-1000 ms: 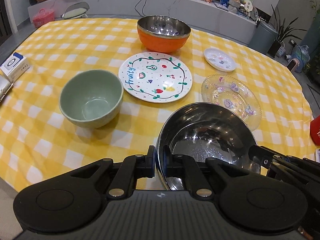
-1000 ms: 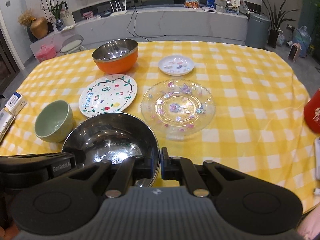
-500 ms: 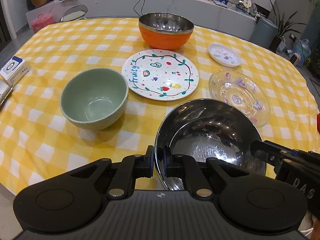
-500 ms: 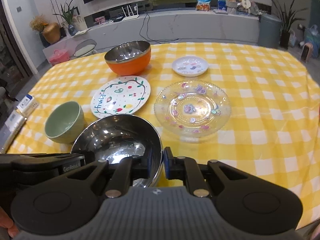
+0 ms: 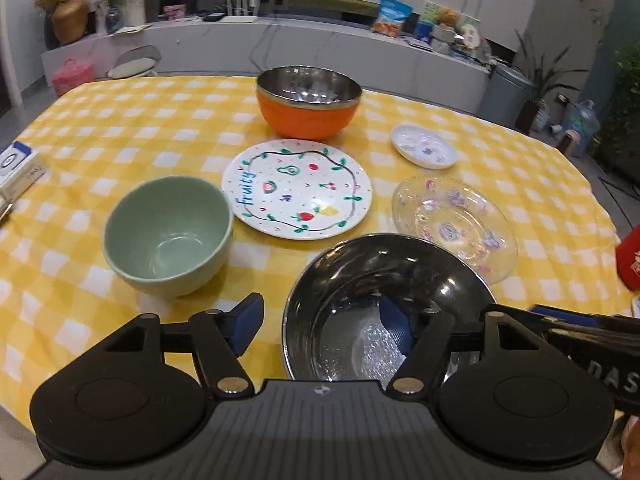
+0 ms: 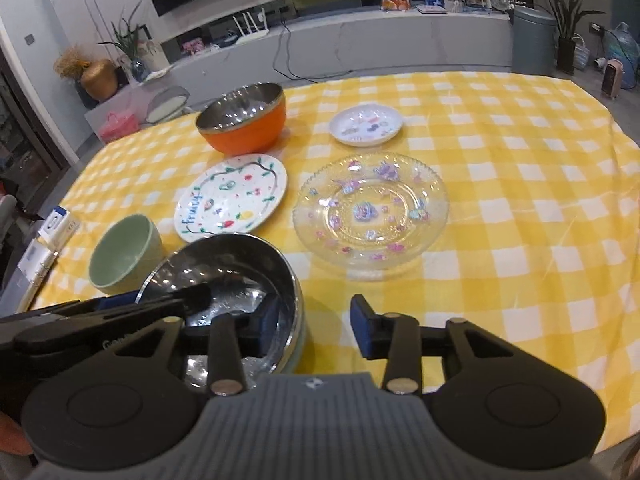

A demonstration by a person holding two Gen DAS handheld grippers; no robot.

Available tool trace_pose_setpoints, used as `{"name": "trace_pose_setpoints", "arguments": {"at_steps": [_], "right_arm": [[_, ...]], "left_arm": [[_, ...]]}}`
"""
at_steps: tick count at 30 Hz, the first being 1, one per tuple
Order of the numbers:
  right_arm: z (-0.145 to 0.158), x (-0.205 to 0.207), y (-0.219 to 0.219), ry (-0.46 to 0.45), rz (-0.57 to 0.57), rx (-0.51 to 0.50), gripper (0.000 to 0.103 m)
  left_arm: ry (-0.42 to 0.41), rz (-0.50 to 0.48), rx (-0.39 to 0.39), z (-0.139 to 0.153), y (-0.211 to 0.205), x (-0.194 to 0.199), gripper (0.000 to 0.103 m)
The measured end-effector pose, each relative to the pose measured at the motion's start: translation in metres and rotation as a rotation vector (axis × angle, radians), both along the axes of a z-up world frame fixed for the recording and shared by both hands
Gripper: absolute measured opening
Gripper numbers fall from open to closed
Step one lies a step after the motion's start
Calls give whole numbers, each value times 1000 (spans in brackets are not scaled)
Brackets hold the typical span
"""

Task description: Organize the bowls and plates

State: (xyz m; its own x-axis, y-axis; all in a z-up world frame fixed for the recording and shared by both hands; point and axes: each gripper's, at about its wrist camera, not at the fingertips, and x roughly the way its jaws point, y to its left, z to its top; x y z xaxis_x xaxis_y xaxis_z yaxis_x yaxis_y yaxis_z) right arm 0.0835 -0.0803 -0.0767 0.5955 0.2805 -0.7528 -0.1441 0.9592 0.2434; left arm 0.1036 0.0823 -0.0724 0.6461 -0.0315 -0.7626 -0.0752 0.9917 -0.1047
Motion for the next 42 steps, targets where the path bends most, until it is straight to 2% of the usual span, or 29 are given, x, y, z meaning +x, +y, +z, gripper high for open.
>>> {"name": "trace_pose_setpoints", "arguments": {"at_steps": [1, 3, 7, 10, 15, 19, 22, 27, 31, 35, 37, 39, 42], "right_arm": [[2, 0, 1, -7, -5, -13, 66], [5, -2, 1, -26, -13, -43, 70], [10, -1, -3, -42, -19, -40, 93], [14, -2, -5, -48, -28, -21, 98], [21, -5, -2, -52, -35, -48, 100], [25, -4, 1, -35, -77, -71, 100], [30, -2, 8, -14, -53, -77, 100], [45, 0, 17, -14, -50, -76, 100], [66, 8, 14, -18, -63, 25, 100], [83, 28, 17, -3, -82, 15, 100], [88, 41, 12, 52, -104, 80, 100], [94, 56, 8, 69, -112, 122, 100], [100, 78, 11, 46, -114, 98, 100]], "left_arm": [[8, 9, 2, 0, -1, 1, 81], [23, 14, 6, 1, -2, 2, 83], [16, 38, 18, 2, -1, 0, 86], [7, 40, 24, 6, 0, -1, 87], [-16, 27, 41, 17, 2, -3, 87], [-51, 21, 123, 27, 3, -8, 88], [-34, 57, 171, 36, 7, -4, 88], [-10, 97, 85, 61, 21, -3, 88], [8, 104, 48, 82, 28, 5, 88], [-4, 44, 56, 96, 29, 15, 88], [-3, 36, 69, 101, 32, 26, 88], [-3, 53, 86, 105, 37, 38, 88], [-14, 105, 64, 105, 46, 60, 88]]}}
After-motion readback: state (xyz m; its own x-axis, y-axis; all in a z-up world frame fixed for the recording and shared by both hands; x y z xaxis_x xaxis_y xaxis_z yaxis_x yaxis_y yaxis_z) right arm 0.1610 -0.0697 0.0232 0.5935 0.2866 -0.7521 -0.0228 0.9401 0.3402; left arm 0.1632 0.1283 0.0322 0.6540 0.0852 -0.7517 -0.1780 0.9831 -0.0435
